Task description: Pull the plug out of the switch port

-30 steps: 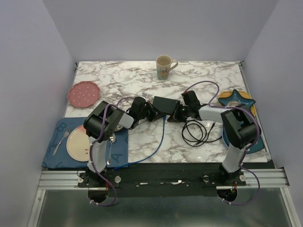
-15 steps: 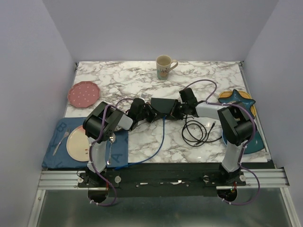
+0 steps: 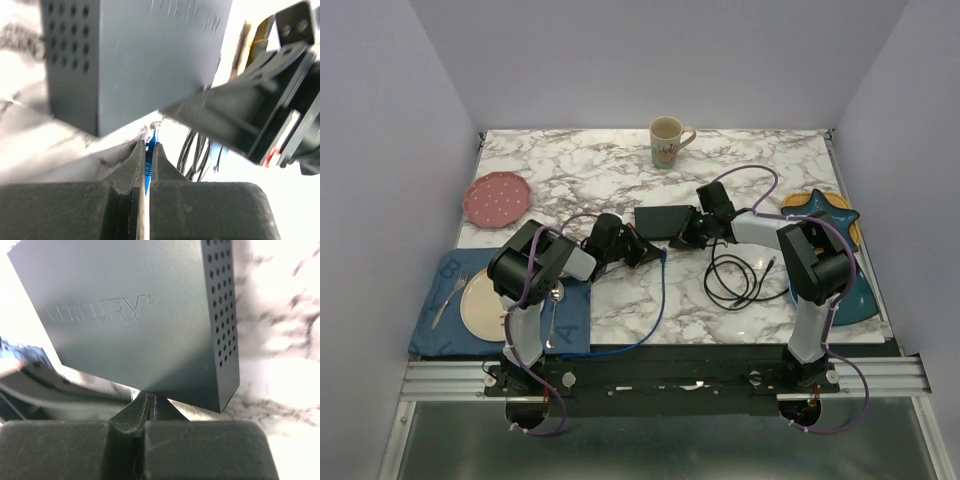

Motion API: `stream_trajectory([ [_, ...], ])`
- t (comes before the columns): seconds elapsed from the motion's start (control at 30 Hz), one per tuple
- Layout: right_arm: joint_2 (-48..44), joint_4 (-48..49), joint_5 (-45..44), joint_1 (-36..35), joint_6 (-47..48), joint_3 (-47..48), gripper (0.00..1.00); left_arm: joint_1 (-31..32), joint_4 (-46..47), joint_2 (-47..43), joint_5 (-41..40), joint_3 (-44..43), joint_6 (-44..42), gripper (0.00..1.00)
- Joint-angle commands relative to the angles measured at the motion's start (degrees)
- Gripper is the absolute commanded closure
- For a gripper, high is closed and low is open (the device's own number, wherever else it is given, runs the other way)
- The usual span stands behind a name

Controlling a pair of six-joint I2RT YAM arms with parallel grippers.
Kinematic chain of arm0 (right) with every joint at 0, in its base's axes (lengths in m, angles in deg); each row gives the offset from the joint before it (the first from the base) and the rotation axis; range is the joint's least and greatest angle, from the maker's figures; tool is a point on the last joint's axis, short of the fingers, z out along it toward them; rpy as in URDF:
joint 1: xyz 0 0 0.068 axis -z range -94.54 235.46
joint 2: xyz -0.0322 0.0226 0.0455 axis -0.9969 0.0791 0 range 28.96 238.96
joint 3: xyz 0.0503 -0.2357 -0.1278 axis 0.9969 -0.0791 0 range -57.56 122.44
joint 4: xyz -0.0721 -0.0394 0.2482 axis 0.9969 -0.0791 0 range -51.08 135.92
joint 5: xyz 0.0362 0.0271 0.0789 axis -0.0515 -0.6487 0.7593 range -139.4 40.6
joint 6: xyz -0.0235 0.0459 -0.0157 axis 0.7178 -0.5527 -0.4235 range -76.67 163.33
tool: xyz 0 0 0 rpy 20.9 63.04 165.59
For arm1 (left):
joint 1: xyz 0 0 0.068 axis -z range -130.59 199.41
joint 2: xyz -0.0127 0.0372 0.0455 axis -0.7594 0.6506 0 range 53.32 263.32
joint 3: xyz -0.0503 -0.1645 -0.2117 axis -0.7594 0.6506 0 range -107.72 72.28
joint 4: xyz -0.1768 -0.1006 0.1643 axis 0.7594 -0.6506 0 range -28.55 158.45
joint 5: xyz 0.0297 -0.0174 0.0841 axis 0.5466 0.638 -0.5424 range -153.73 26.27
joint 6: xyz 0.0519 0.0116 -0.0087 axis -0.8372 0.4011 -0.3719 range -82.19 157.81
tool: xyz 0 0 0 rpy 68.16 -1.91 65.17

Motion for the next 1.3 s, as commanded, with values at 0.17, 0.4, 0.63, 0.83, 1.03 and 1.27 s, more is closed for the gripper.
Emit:
stream_trajectory([
  [0.17,-0.3,0.8,-5.3,0.6,1.0,1.1,0.99,0.8,-6.8,-3.8,0.7,4.1,-3.5,1.00],
  [0.4,-14.4,0.9,-1.5,0.5,7.2,-6.0,0.52,0.3,-12.6,-12.2,-1.2,-1.2,-8.4,1.00],
  [0.63,-26.5,9.8,8.9,-0.7,10.1,-18.9,0.35,0.3,-10.1,-15.2,2.1,-9.6,-6.4,1.00],
  [0.83,-31.3,17.3,11.4,-1.5,9.5,-24.5,0.35,0.6,-9.9,-16.1,3.7,-12.8,-5.4,1.00],
  [1.03,-31.5,19.4,10.2,-2.8,8.0,-24.4,0.37,1.1,-11.4,-17.3,3.0,-12.6,-6.3,1.00],
  [1.27,-38.9,9.3,-3.4,-2.9,10.5,-26.8,0.41,0.7,-13.5,-18.5,2.7,-13.0,-8.5,1.00],
])
